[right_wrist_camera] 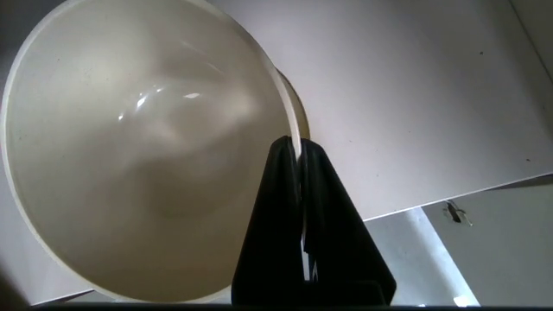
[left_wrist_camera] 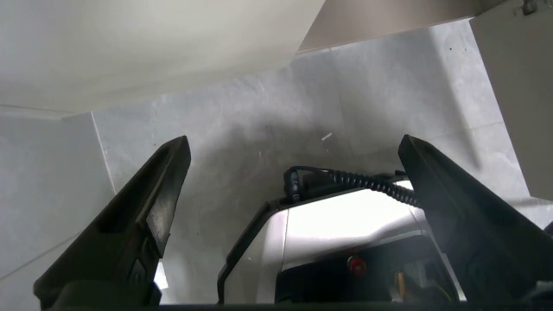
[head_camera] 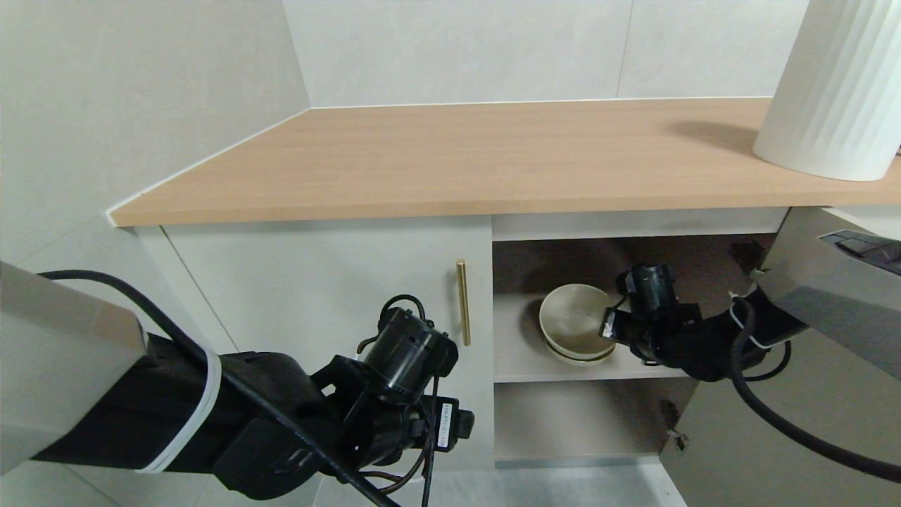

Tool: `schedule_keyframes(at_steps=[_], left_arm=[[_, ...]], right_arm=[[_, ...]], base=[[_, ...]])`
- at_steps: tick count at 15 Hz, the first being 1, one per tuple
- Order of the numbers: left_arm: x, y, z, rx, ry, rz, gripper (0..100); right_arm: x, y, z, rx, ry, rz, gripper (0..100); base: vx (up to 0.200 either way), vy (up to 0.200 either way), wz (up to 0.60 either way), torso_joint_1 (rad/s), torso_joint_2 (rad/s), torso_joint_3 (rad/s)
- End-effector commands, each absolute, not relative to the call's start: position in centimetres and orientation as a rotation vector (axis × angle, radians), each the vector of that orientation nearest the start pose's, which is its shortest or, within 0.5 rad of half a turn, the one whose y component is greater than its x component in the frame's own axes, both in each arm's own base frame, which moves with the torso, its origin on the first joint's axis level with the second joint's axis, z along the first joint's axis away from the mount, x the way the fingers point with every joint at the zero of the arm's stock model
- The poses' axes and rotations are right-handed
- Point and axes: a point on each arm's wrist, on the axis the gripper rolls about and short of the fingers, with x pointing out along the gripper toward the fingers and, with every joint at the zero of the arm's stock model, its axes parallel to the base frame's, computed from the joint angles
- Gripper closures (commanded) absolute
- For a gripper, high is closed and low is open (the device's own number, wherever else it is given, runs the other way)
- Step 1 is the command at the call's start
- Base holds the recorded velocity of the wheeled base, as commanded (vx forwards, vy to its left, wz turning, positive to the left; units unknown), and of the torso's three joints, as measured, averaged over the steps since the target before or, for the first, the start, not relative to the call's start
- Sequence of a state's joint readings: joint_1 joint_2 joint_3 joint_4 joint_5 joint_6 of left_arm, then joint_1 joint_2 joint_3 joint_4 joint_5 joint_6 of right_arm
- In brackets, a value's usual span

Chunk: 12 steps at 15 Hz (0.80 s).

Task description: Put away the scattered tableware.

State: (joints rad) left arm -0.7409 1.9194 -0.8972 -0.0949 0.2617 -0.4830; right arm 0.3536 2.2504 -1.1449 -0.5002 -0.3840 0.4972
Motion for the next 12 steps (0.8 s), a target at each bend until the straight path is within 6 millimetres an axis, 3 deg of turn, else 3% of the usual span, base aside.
schedule_keyframes(at_steps=[1, 2, 3, 8, 10, 12], left_arm=[[23.9, -21.1, 9.1, 0.001, 0.894, -0.232, 0], [23.9, -21.1, 9.1, 0.001, 0.894, -0.232, 0], [23.9, -21.1, 9.1, 0.001, 0.894, -0.232, 0], [23.9, -21.1, 9.2, 0.003, 0.891, -0.235, 0], [24.0, -20.7, 10.0, -0.015, 0.869, -0.233, 0], [24.1, -19.2, 12.4, -0.058, 0.807, -0.221, 0]], right_arm=[[39.5, 13.7, 5.3, 0.265, 0.543, -0.167, 100], [39.5, 13.7, 5.3, 0.265, 0.543, -0.167, 100], [39.4, 13.7, 5.2, 0.264, 0.544, -0.167, 0], [39.3, 13.7, 5.6, 0.267, 0.537, -0.164, 0], [38.8, 13.5, 7.4, 0.28, 0.509, -0.15, 0], [36.7, 13.3, 10.5, 0.279, 0.499, -0.121, 0]], base=[[0.0, 0.0, 0.0, 0.0, 0.0, 0.0], [0.0, 0.0, 0.0, 0.0, 0.0, 0.0], [0.0, 0.0, 0.0, 0.0, 0.0, 0.0], [0.0, 0.0, 0.0, 0.0, 0.0, 0.0], [0.0, 0.0, 0.0, 0.0, 0.0, 0.0], [0.0, 0.0, 0.0, 0.0, 0.0, 0.0]])
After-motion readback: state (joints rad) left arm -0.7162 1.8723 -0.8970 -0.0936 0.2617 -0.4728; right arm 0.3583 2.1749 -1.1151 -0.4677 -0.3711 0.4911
